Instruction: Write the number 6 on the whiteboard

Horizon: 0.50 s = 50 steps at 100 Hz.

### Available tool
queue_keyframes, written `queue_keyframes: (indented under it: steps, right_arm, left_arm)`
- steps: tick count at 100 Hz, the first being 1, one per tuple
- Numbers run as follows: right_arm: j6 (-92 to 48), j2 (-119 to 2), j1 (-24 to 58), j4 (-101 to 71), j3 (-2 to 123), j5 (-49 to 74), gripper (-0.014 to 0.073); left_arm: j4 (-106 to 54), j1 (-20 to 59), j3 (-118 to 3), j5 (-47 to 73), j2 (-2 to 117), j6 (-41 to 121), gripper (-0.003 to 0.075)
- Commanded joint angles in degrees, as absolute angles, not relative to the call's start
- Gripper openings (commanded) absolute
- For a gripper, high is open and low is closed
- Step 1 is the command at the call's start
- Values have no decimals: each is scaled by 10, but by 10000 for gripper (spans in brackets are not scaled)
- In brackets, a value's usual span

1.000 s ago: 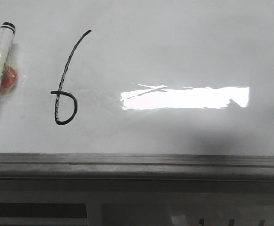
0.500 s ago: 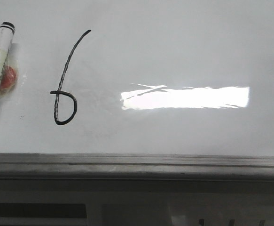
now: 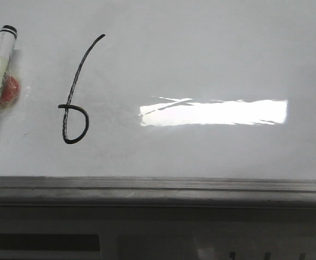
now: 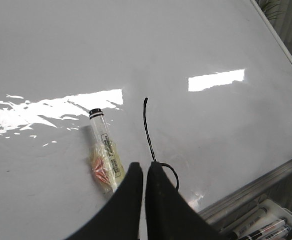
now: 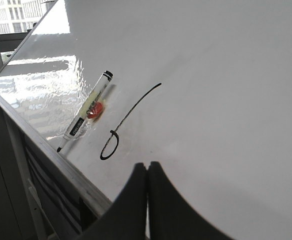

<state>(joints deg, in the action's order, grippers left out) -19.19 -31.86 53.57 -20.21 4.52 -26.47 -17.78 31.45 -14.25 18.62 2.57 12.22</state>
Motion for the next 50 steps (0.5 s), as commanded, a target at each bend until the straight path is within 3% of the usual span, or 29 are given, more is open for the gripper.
queue_keyframes:
  steps: [1, 19, 27, 35, 50]
  right_arm:
    - [-197, -318, 537, -190, 60, -311, -64]
    - [-197, -318, 537, -190, 60, -311, -64]
    - [-197, -318, 537, -190, 60, -311, -64]
    - [-197, -318, 537, -190, 60, -311, -64]
    - [-197, -319, 537, -190, 60, -311, -64]
  left_arm:
    - [-182, 313, -158, 149, 32, 123, -20]
    - [-170, 312, -157, 150, 32, 123, -20]
    - [-84, 302, -156, 150, 32, 117, -20]
    - [-15, 274, -146, 145, 32, 114, -20]
    - [-31, 197, -103, 98, 32, 24, -20]
